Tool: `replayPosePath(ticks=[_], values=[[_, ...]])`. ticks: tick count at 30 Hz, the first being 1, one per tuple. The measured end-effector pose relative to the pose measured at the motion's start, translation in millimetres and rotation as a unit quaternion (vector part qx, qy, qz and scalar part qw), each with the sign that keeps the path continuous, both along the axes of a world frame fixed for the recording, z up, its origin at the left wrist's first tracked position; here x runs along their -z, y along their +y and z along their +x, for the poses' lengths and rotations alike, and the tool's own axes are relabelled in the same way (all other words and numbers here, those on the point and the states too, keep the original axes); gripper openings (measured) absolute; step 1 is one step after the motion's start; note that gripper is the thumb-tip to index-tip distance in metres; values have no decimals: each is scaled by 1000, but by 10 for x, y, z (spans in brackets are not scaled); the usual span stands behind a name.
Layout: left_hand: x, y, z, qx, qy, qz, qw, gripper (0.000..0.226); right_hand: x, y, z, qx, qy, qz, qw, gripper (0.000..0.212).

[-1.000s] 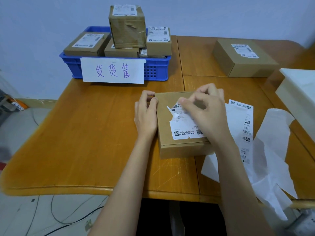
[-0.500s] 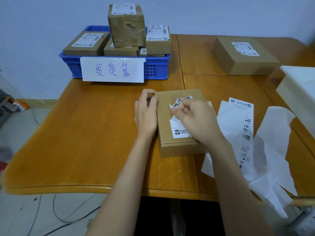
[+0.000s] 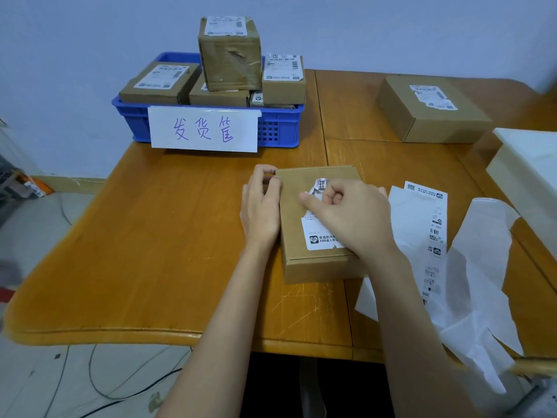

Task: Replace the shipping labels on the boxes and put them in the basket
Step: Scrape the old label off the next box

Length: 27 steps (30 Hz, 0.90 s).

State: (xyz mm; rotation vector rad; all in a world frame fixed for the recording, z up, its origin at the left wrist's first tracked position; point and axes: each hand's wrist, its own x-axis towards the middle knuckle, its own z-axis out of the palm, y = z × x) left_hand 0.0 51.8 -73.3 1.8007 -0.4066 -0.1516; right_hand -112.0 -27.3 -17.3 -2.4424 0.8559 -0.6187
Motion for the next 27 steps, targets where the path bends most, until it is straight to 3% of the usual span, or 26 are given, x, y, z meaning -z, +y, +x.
replayPosePath(ticks=[2,7,10,13,17,23,27], values=[[5,9,-3,0,8,-8,1000,12,15,-20,28,-9,12,0,1000,44],[-33,22,-9,13,14,-17,1000,58,30,-58,21,-17,-42,34,998,42],[-43,17,-27,62,59,13,996,73,14,-75,55,-16,-82,28,996,38],[-55,13,-4,74,100,29,992,73,21,-85,97,-18,-91,24,995,37],[-167,-16,-17,92,72,55,992,62,26,-77,98,-6,-87,21,996,38],[-135,-49,-37,72,60,54,994,62,1,-93,79,16,-109,79,991,45],[-93,-57,-28,65,61,42,995,65,-33,-54,49,22,-67,41,997,42]])
